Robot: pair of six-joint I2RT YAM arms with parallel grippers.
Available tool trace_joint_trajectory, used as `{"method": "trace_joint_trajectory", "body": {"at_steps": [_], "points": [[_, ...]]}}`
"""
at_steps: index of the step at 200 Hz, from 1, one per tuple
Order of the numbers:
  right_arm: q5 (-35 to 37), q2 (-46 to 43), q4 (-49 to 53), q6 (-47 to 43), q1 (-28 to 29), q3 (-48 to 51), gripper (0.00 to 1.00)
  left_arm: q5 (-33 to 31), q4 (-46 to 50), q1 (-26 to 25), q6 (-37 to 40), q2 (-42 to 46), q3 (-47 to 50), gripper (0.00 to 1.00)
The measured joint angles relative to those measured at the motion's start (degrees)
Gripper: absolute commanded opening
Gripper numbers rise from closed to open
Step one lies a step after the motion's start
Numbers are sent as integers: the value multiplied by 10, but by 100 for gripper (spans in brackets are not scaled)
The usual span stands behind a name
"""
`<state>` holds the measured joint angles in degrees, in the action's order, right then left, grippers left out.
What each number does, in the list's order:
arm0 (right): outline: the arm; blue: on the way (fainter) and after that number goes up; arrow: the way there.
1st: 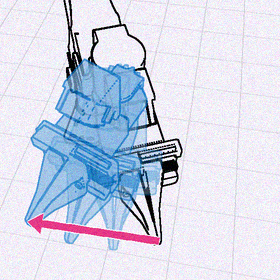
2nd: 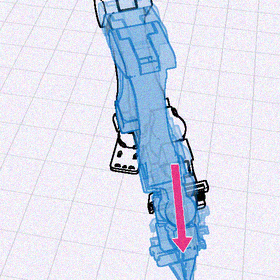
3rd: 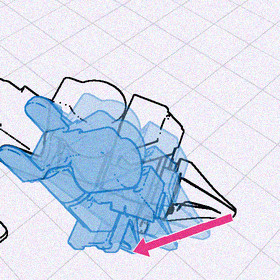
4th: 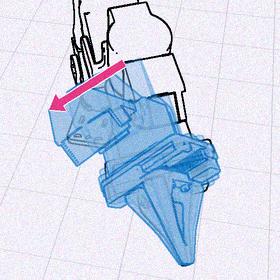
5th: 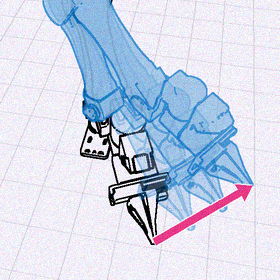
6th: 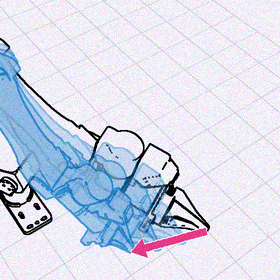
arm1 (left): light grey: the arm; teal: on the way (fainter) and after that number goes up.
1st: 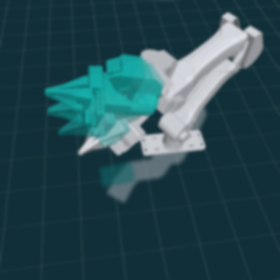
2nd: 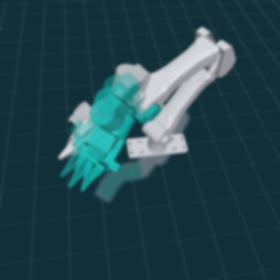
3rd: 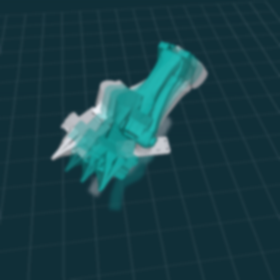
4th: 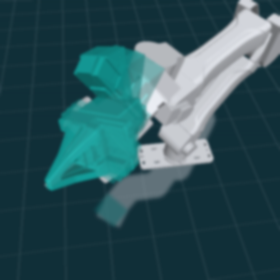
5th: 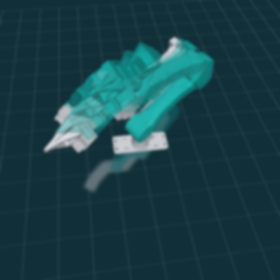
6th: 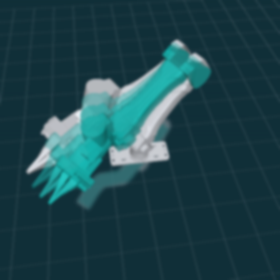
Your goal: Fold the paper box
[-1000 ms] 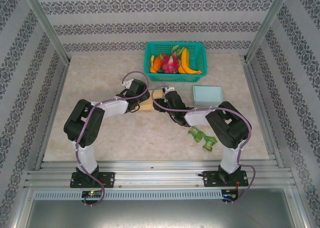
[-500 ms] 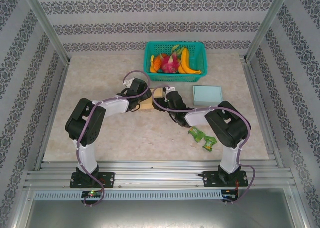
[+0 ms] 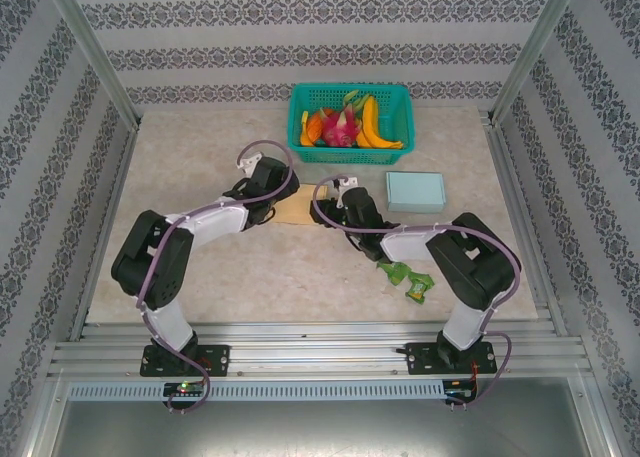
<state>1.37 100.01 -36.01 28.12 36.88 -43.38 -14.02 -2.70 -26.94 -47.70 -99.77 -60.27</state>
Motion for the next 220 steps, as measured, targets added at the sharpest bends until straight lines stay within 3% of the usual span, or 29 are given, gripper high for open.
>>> {"method": "trace_joint_trajectory", "body": {"at_steps": [58,92,98,99,101,105,162,220], "points": [[19,-76,0,-2,1,64,61,-1,-4,-1,0,85,87,91],[41,-141,15,-16,12,102,67,-1,-17,-1,10,179,166,93],[46,-154,17,-18,14,110,76,-2,-17,-1,13,199,179,94],[48,-157,17,-20,15,111,85,-2,-17,-1,13,202,181,94],[49,-160,18,-20,16,113,95,-3,-17,-1,13,207,186,94],[54,-171,21,-21,16,119,98,-4,-16,-1,15,221,194,94],[122,-322,107,-46,20,171,98,-46,10,-9,42,442,309,100],[255,-524,261,-87,18,177,98,-106,62,-9,73,712,432,100]]}}
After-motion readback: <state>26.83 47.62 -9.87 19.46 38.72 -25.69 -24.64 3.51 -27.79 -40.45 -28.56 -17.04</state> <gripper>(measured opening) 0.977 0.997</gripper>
